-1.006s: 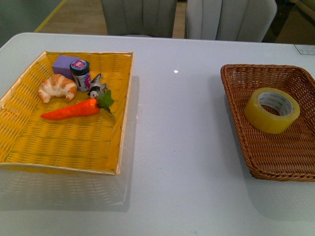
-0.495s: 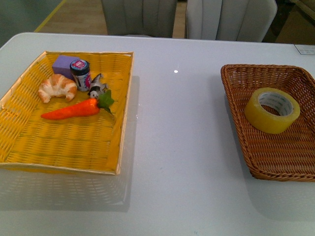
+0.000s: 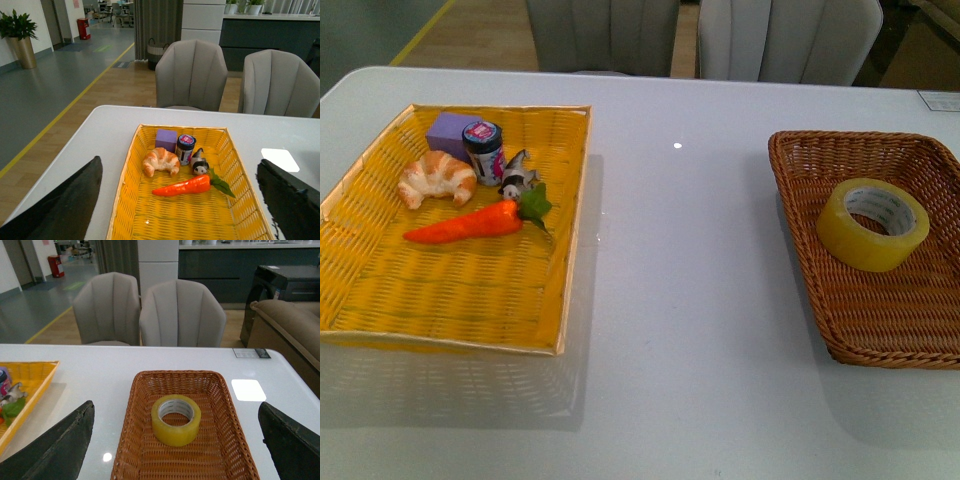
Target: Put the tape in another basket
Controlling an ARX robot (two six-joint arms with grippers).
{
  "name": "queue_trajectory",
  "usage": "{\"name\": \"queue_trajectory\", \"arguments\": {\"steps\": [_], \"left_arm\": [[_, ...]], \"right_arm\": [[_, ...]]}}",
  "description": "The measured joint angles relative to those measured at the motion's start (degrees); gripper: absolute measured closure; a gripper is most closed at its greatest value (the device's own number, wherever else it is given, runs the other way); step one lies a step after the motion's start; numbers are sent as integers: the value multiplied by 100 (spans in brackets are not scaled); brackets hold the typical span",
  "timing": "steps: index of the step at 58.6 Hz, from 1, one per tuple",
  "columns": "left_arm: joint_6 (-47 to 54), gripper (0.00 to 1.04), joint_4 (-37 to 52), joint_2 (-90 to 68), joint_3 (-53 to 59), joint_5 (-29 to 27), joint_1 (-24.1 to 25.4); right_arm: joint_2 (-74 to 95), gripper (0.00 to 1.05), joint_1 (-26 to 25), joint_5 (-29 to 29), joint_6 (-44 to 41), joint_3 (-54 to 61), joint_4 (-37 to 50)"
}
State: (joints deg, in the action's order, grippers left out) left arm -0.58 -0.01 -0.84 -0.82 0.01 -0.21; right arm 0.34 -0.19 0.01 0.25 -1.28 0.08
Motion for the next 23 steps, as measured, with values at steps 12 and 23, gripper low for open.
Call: {"name": "queue_trajectory", "arguments": {"steps": [12, 23], "left_arm": [[11, 9, 0, 0, 0, 0, 0], [11, 9, 0, 0, 0, 0, 0]], "right_arm": [[0, 9, 0, 0, -2, 0, 0], [0, 9, 0, 0, -2, 0, 0]]}}
